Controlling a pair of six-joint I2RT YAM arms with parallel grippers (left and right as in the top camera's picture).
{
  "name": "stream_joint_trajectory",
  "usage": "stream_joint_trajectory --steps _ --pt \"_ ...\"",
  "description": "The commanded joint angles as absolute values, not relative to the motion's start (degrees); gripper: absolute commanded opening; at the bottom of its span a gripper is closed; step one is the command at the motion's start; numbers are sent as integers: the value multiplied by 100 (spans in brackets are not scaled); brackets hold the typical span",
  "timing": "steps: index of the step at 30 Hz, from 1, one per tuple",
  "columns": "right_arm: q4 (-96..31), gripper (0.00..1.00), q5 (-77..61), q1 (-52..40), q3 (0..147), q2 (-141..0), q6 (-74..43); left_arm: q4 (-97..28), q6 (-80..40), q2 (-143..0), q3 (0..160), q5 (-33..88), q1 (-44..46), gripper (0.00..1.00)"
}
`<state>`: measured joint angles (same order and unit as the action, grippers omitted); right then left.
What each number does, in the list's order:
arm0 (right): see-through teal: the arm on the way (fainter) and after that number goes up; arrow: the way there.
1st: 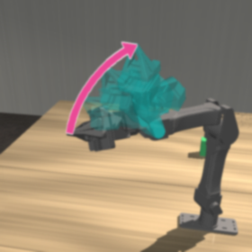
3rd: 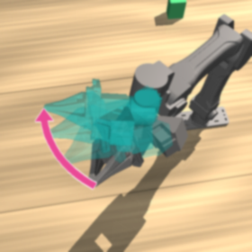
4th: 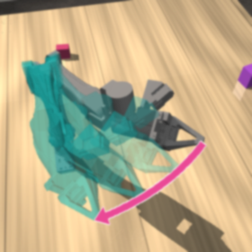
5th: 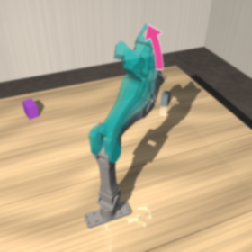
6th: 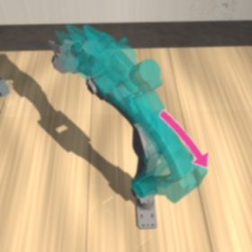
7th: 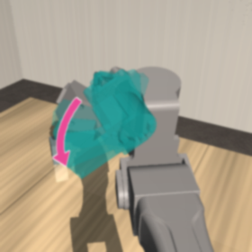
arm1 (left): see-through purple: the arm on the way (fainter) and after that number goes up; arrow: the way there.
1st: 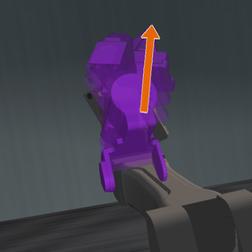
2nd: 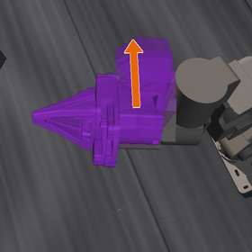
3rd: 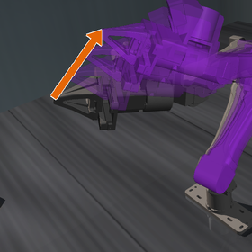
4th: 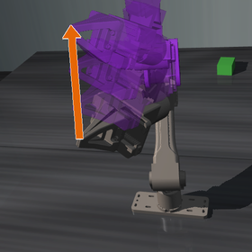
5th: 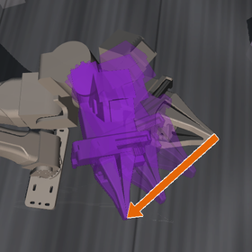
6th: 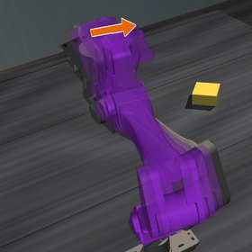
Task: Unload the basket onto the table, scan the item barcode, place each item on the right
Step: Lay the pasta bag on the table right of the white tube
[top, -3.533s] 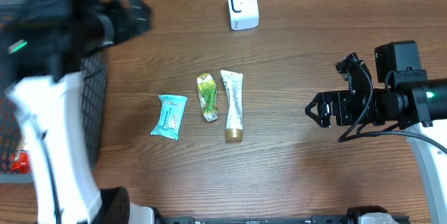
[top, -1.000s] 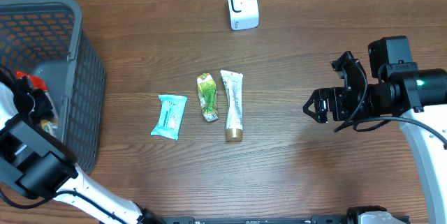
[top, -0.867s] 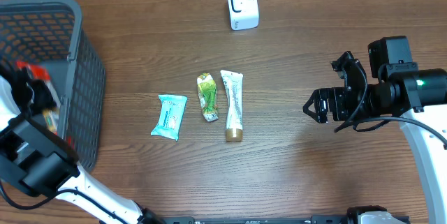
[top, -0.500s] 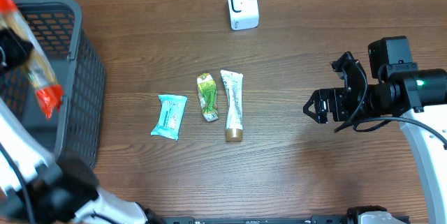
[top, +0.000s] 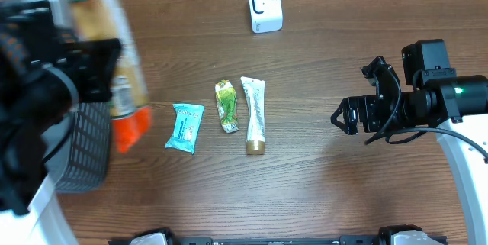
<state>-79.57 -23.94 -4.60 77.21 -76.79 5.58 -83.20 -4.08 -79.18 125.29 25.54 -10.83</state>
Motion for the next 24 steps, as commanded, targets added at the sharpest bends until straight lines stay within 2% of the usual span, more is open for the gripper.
stream_joint_trajectory --steps 1,8,14,18,22,24 --pt "-7931 100 -2401 -478 7693 -7660 537 -7911 -945 -8228 11808 2637 -242 4" --pt "-7762 96 -2401 -193 7695 -7658 5 -5730 -2799 -8739 9483 2644 1424 4" --pt "-7793 96 -2405 318 7695 -7660 -25 -4195 -3997 -9699 8226 2641 2449 4" --pt "-7835 97 -2401 454 7695 -7660 -19 -3636 -4412 -10449 7900 2644 2840 4" --pt "-7828 97 -2401 454 7695 -7658 -19 -3553 -4296 -10980 7874 2655 2982 5" --pt "-7828 97 -2403 454 7695 -7658 -3 -3553 -4156 -11054 7874 2692 3004 15"
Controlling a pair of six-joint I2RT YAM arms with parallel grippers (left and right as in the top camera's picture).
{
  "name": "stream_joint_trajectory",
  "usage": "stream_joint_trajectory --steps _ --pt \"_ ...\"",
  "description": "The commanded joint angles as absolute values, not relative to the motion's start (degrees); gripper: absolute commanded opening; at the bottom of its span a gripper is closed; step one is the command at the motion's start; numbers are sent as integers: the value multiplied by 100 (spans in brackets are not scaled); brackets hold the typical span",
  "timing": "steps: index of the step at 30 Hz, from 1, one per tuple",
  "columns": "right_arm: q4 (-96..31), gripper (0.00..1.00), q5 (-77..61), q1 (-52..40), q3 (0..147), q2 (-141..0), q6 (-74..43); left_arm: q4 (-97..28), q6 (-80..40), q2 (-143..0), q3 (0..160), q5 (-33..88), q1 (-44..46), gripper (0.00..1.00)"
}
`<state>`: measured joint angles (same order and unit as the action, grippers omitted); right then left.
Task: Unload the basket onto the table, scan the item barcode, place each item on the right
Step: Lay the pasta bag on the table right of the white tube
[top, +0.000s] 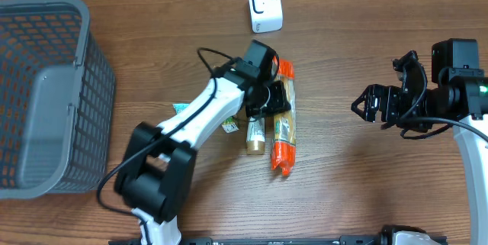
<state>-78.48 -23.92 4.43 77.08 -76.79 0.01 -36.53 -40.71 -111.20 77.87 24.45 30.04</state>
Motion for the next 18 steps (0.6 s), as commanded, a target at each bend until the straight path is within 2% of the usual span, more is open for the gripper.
stream_joint_trajectory --steps 1,2,3,6,16,18 --pt "-7826 98 -2401 454 7695 -7660 5 -3548 -4097 -11056 7876 2692 3006 23" --pt "-7817 100 -2403 454 7695 -7660 3 -3548 -4021 -11050 7907 2709 3006 40" --pt "-7811 100 -2401 454 7695 -7660 3 -3573 -3975 -11048 7957 2722 3004 50" --pt "-7811 100 -2403 454 7695 -7660 3 -3760 -3717 -11000 8219 2794 2976 66" --pt "-7765 100 -2582 451 7682 -7721 3 -5822 -2528 -9913 10676 1815 2646 71" --pt "-7736 100 -2604 445 7682 -7800 3 -6132 -2316 -9627 11227 1693 2539 77"
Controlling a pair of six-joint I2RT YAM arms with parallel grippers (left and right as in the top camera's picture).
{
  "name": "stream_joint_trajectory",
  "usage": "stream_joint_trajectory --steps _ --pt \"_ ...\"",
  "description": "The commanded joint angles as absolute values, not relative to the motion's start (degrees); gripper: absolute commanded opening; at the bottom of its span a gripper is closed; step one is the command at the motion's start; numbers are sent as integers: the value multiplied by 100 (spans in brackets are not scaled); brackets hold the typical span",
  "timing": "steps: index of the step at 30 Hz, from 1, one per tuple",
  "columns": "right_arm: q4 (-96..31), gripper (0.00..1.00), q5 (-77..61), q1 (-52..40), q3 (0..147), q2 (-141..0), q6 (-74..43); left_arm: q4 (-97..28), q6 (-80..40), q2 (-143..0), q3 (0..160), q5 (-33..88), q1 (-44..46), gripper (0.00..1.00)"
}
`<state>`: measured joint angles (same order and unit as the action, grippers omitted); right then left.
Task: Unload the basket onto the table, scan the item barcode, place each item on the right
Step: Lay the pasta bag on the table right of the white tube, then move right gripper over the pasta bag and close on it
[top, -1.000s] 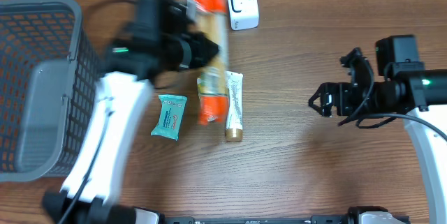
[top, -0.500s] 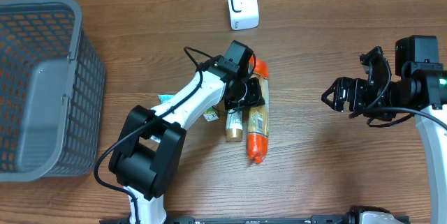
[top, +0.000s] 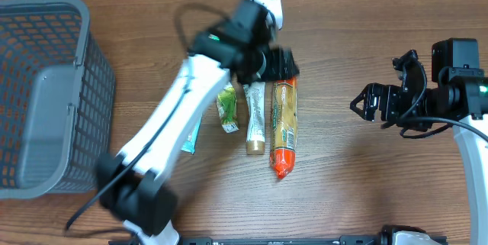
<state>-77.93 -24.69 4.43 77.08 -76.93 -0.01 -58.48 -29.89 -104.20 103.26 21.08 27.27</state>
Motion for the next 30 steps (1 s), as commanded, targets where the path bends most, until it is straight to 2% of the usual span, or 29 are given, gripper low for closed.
stream_joint_trajectory --steps 1,2,5,6,8,12,16,20,30 --pt "-7714 100 -2635 440 7682 -7852 3 -6259 -2193 -9485 11463 1667 2480 87" --pt "-7693 100 -2674 434 7682 -7913 5 -6386 -2093 -9341 11686 1616 2410 100" --pt "-7581 100 -2808 320 7679 -8141 45 -6761 -1763 -8921 12081 1387 2158 100" --pt "-7513 97 -2818 248 7677 -8219 40 -6908 -1643 -8781 12127 1247 2071 100" --pt "-7273 84 -2816 -23 7653 -8416 34 -7522 -1076 -8381 12140 537 1739 100" --pt "-6840 84 -2810 -528 7513 -8674 -30 -8482 -886 -8125 12138 -668 1212 100" --pt "-6292 84 -2698 -939 7249 -8875 -471 -8917 -674 -8171 12084 -635 891 100" --pt "-5542 78 -2526 -1319 6866 -9017 -1061 -9107 -576 -8383 12075 -657 862 100" --pt "-4029 78 -1525 -2456 5784 -9054 -2171 -9164 -578 -9157 12075 -639 864 100"
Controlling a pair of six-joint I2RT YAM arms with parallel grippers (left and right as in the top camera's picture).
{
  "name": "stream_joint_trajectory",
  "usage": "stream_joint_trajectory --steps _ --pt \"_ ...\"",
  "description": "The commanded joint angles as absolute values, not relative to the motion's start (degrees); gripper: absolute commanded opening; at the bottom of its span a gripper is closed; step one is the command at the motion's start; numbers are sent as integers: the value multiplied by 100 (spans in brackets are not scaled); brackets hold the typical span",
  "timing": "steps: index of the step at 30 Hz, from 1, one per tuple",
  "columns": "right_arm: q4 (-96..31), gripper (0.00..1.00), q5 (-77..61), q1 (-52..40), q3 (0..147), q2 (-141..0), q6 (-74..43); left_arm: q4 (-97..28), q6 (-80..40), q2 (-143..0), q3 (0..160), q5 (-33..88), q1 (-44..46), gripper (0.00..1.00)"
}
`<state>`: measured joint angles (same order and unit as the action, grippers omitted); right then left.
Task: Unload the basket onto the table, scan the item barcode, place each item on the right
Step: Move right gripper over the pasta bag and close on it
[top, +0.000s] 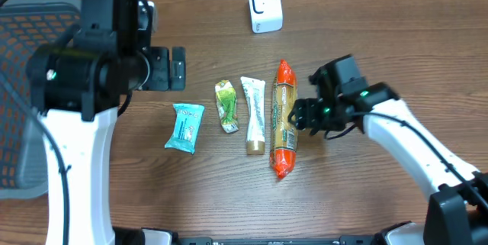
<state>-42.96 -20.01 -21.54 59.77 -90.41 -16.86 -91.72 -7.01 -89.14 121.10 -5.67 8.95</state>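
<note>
A long snack package (284,129) with orange ends lies lengthwise on the table, right of the other items. The white barcode scanner (264,6) stands at the back centre. My right gripper (300,115) is low at the package's right edge, fingers spread, nothing lifted. My left gripper (169,68) hangs high over the left part of the table, open and empty.
A white tube (254,115), a green packet (226,106) and a teal packet (185,127) lie in a row left of the package. A grey mesh basket (19,130) stands at the far left, partly hidden by my left arm.
My left gripper was over the package's far end near the scanner; it is now high up at the left. My right gripper has come from the far right to the package's right edge.
First my left gripper held the long package high up by the basket. Then it was down beside the tube with the package on the table. Then it stood over the package's far end. Now it is back at the left, and my right gripper is at the package.
</note>
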Motion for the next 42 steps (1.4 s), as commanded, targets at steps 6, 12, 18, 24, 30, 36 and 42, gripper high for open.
stream_joint_trajectory --steps 6,12,18,24,30,36,42 --pt "-3605 79 -814 -3057 5588 -9288 -2427 -9164 -578 -9721 12075 -639 864 100" --pt "-3479 78 -816 -3183 5588 -9870 -2429 -9161 -580 -10165 12075 -633 864 100" --pt "-3535 29 -814 -3181 5588 -10119 -2429 -9150 -604 -10383 12075 -576 864 100" --pt "-3874 4 -816 -3124 5800 -10042 -2443 -9146 -600 -10388 12075 -574 864 100" --pt "-5006 4 -3 -2853 6510 -9596 -2381 -9148 -600 -10388 12075 -574 864 100" --pt "-6442 4 2257 -2943 7052 -9404 -2858 -9148 -600 -10388 12075 -574 864 100" --pt "-6475 4 2604 -3197 7052 -10197 -2875 -9146 -600 -10388 12075 -574 864 100"
